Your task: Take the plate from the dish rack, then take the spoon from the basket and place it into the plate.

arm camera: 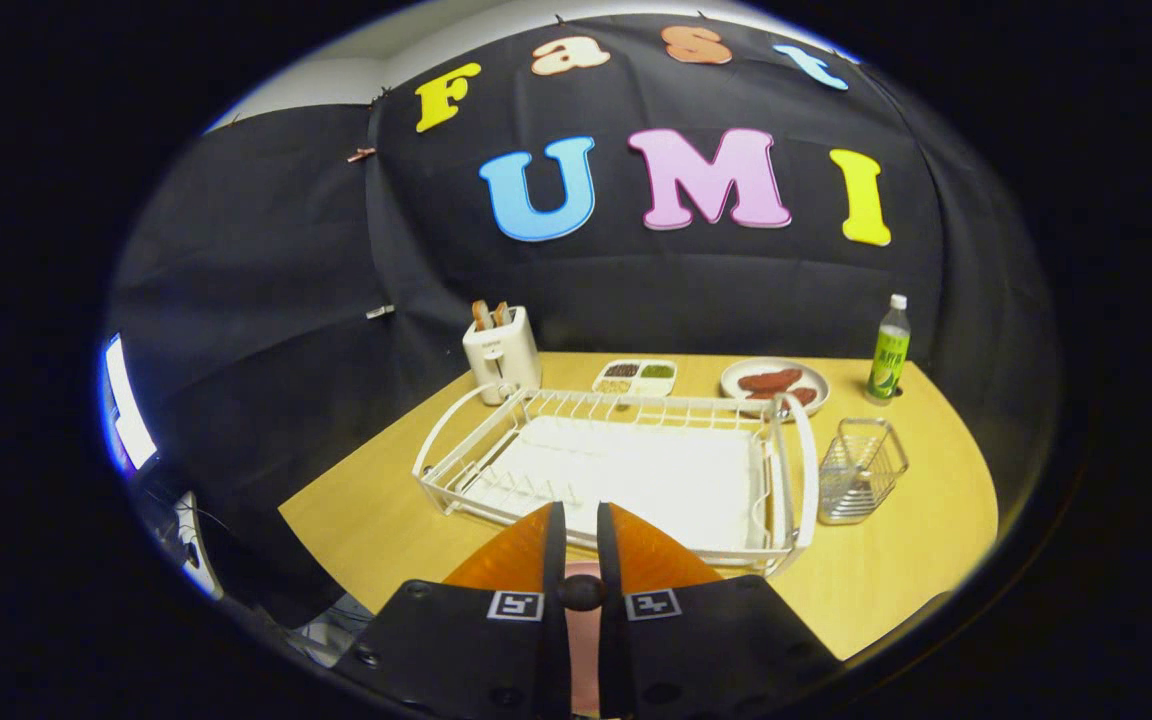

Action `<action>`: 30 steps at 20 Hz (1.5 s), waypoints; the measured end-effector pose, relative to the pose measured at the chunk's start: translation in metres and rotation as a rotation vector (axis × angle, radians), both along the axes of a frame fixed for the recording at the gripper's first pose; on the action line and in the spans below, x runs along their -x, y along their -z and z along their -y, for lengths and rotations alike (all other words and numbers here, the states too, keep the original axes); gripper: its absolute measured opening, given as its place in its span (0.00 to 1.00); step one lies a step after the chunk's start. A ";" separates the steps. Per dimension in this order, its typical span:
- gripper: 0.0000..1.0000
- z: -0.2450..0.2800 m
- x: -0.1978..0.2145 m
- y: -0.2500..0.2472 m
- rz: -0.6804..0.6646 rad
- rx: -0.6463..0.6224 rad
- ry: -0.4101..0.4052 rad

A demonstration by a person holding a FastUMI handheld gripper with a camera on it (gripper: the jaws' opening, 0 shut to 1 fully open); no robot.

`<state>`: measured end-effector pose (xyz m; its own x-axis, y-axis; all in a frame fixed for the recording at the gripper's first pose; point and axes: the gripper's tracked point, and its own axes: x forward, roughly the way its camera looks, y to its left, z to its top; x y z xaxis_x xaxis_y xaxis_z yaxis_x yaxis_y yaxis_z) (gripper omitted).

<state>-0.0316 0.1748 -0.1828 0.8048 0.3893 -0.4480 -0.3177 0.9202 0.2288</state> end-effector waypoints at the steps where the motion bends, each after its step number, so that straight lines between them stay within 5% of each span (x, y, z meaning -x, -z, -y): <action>1: 0.15 -0.007 -0.002 0.007 -0.007 0.001 -0.007; 12: 0.17 -0.032 0.009 0.049 0.011 0.086 -0.161; 19: 0.23 -0.007 0.001 0.061 -0.058 0.112 -0.133; 23: 0.50 0.010 -0.006 0.041 -0.037 0.110 -0.081; 26: 0.99 0.031 -0.014 0.005 0.021 0.124 -0.025; 30: 1.00 0.069 -0.026 -0.064 0.164 0.157 0.063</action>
<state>-0.0057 0.1055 -0.1185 0.8924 0.2722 -0.3600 -0.2799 0.9595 0.0317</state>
